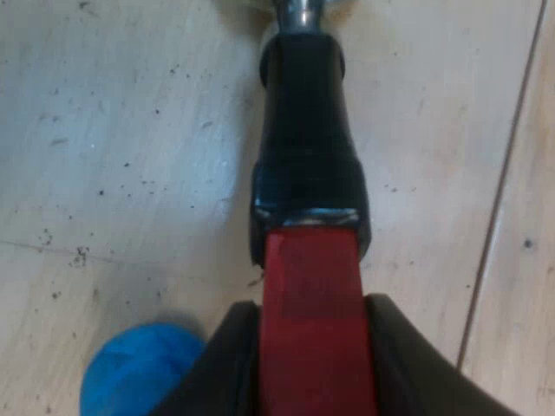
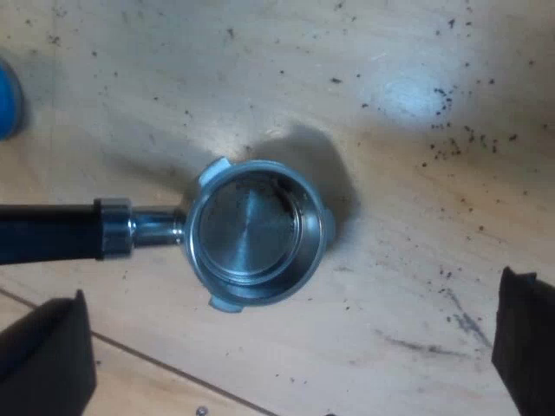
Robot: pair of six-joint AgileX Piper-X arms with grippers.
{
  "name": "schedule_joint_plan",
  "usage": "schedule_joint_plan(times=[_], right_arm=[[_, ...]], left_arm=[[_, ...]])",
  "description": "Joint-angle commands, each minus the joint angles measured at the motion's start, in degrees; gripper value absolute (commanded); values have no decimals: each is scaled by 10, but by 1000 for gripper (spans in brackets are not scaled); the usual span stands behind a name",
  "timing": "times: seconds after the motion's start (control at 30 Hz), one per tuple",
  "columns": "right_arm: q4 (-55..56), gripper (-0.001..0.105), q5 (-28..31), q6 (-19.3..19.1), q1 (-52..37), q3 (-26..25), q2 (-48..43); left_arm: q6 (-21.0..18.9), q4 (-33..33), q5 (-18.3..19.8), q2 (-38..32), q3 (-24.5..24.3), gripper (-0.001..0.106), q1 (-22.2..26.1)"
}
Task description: Put the handle in the coffee machine
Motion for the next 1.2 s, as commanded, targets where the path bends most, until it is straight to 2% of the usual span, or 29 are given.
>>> schedule_joint_plan(times=[0.03, 0.13, 0.27, 0.4, 0.53, 0.73, 1.03, 1.1, 1.17, 1.2], right_arm=[[14, 95, 12, -6, 1, -5, -5], [23, 95, 22, -6, 1, -5, -5], [38, 95, 53, -6, 1, -5, -5], [40, 95, 64, -6, 1, -5, -5], [39, 95, 65, -6, 1, -5, -5], [39, 95, 65, -6, 1, -5, -5], [39, 95, 75, -1, 1, -5, -5], [39, 95, 75, 2, 1, -5, -5], [39, 95, 75, 6, 1, -5, -5], [39, 95, 75, 9, 1, -5, -5]], left_arm=[[13, -28, -39, 31, -2, 0, -13], [31, -96, -78, 50, -2, 0, -30], [41, -149, -91, 75, -2, 0, -39], [41, -151, -100, 110, -2, 0, -39], [52, -146, -62, 130, -2, 0, -39], [52, -95, -48, 148, 4, 0, -39], [53, -114, -75, 201, 12, 0, -39], [65, -120, -82, 201, 12, 4, -39], [78, -120, -85, 201, 12, 20, -39], [78, -120, -86, 201, 12, 23, -39]])
